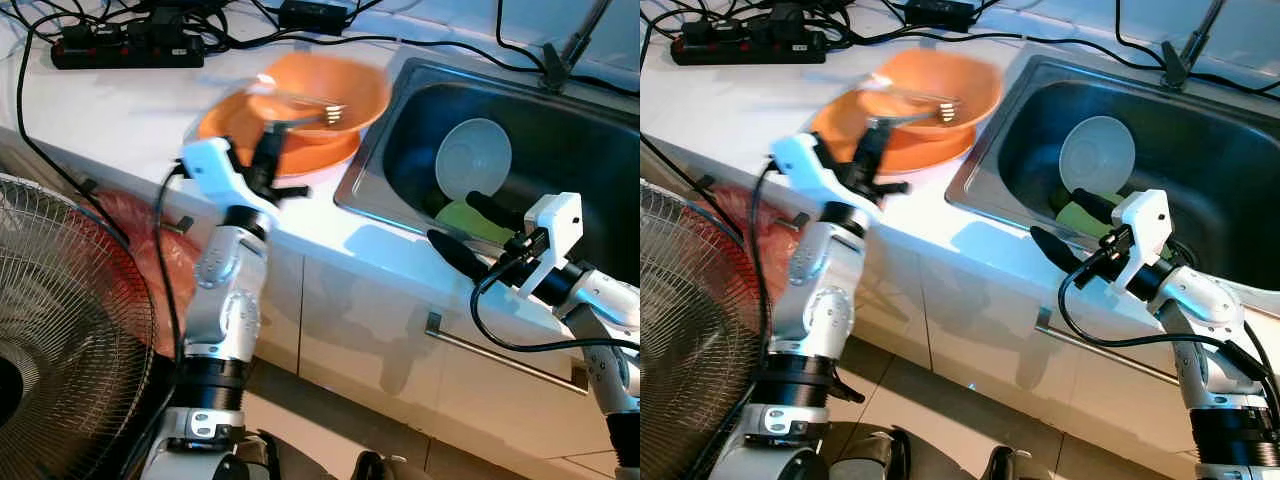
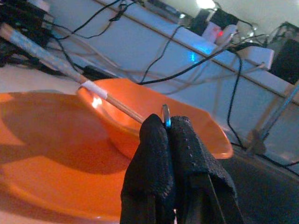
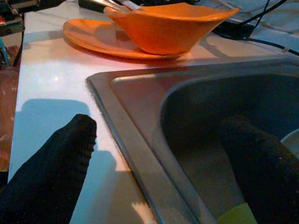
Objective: Kitchen organization
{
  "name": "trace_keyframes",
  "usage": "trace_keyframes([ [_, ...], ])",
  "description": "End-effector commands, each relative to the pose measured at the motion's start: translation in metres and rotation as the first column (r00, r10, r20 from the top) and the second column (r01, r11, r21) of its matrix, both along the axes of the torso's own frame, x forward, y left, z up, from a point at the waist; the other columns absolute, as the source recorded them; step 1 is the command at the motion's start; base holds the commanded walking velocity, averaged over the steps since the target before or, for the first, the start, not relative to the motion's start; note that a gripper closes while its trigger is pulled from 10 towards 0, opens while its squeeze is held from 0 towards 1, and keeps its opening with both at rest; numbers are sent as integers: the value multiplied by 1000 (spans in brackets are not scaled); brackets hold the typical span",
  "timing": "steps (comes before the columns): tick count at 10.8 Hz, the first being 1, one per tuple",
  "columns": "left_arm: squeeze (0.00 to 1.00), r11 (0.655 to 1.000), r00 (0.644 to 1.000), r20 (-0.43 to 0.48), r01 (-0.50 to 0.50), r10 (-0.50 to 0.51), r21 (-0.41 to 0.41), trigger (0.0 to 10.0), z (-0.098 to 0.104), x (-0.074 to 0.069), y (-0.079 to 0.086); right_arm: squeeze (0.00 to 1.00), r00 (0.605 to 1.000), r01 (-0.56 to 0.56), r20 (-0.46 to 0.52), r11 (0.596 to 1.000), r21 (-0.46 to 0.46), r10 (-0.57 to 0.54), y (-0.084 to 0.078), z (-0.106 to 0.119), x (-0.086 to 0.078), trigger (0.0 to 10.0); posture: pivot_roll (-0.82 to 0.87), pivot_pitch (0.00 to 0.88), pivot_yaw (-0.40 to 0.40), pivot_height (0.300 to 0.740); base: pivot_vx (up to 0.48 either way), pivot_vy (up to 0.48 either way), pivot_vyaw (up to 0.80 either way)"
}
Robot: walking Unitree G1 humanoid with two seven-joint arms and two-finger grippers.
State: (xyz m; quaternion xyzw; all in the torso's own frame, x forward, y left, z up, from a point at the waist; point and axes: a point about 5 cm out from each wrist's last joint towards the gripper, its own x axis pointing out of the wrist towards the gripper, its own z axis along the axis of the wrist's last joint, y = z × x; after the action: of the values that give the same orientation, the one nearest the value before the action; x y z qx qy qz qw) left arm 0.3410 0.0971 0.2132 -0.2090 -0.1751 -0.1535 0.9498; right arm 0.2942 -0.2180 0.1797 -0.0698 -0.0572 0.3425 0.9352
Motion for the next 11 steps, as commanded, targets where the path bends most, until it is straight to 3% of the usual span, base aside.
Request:
trace_keyframes([
  [1,0,999,999,22,33,-33,6,10000,5,-3,-5,0,1000,-1,4,1000,-12,1,0,1,1,10000,27,167,-55,740,0,0,0],
  [3,0,1000,991,130,-5,6,-5,10000,33,-8,-1,0,1000,-3,5,1000,-6,3,1,0,2,10000,29,167,-56,740,0,0,0],
  [7,0,997,961,264,-78,80,-19,10000,72,-15,8,0,1000,-3,5,1000,-1,3,2,0,3,10000,34,166,-57,740,0,0,0],
  [9,0,992,961,267,42,-72,115,10000,70,-17,-18,0,1000,-4,4,1000,4,4,4,-1,3,10000,39,165,-57,740,0,0,0],
  [11,0,967,933,282,177,-223,181,10000,73,-25,-42,0,1000,8,10,1000,3,-8,1,0,3,10000,34,163,-47,740,0,0,0],
])
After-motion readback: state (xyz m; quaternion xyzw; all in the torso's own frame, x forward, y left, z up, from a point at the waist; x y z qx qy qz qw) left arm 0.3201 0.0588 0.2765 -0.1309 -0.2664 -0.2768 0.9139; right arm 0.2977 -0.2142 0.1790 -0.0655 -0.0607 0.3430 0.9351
